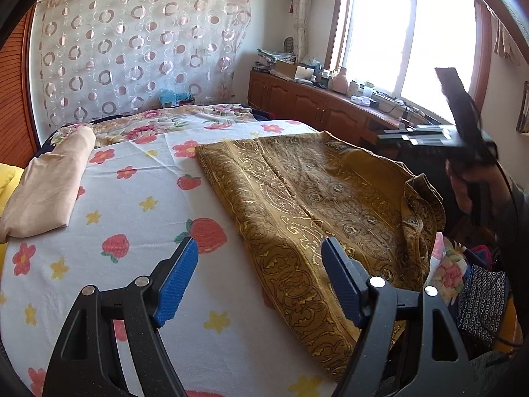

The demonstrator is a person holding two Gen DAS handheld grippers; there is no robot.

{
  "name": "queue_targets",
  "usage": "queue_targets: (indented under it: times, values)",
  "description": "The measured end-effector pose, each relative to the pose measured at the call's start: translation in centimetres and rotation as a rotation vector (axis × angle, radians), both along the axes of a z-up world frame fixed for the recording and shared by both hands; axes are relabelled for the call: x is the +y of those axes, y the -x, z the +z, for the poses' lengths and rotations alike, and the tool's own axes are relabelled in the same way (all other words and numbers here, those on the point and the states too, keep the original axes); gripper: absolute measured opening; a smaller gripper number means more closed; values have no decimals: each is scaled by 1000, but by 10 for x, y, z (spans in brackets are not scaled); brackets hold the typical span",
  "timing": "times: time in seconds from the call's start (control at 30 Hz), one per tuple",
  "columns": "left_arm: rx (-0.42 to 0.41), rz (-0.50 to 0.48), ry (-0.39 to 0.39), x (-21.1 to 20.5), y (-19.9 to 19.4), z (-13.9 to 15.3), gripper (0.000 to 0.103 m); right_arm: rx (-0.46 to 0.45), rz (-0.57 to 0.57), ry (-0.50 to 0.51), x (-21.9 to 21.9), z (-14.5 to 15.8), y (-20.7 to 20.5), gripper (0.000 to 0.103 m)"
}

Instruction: Fold small clothes

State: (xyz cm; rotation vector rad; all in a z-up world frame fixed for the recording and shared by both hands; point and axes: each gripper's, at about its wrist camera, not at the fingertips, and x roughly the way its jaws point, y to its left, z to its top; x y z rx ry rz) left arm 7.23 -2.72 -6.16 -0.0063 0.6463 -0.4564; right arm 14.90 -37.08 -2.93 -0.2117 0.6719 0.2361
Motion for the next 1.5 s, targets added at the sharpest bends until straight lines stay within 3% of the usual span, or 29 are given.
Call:
queue_targets:
  times: [0.27, 0.43, 0.53, 0.57, 0.6, 0.63, 0.73, 0.87, 1.07, 1.27, 1.33, 1.4, 1.5]
  values:
    - [7, -25, -4, -11, 1, -2, 78, 49, 9, -26, -14, -14, 66, 40]
    - [14, -31, -7, -15, 2, -4, 78, 108, -9, -2, -23, -20, 70, 40]
    - [20, -34, -6, -17, 2, -5, 78, 126, -31, -39, -41, -23, 63, 40]
    - [22, -34, -7, -18, 2, -5, 78, 121, -27, -58, -44, -22, 65, 30]
    - [24, -36, -9, -18, 2, -6, 78, 114, -15, -79, -47, -21, 69, 9]
    - [25, -37, -10, -19, 2, -6, 78, 107, -2, -93, -52, -18, 71, 5]
    - [24, -39, -13, -20, 2, -6, 78, 78, 28, -151, -69, -7, 86, 5]
    - [31, -46, -14, -23, 2, -7, 78, 78, -28, -147, -112, 5, 112, 5]
    - [54, -57, -28, -28, 3, -10, 78, 91, -82, -98, -124, 2, 131, 5]
    - [82, -54, -45, -30, 2, -17, 78, 9, -119, -49, -94, 16, 135, 45]
    - [98, -51, -48, -29, 0, -21, 78, -14, -119, -51, -88, 14, 135, 48]
    - [113, -47, -56, -28, 0, -24, 78, -18, -118, -69, -83, 11, 126, 58]
    - [132, -48, -57, -28, 0, -29, 78, 3, -134, -54, -72, -13, 111, 61]
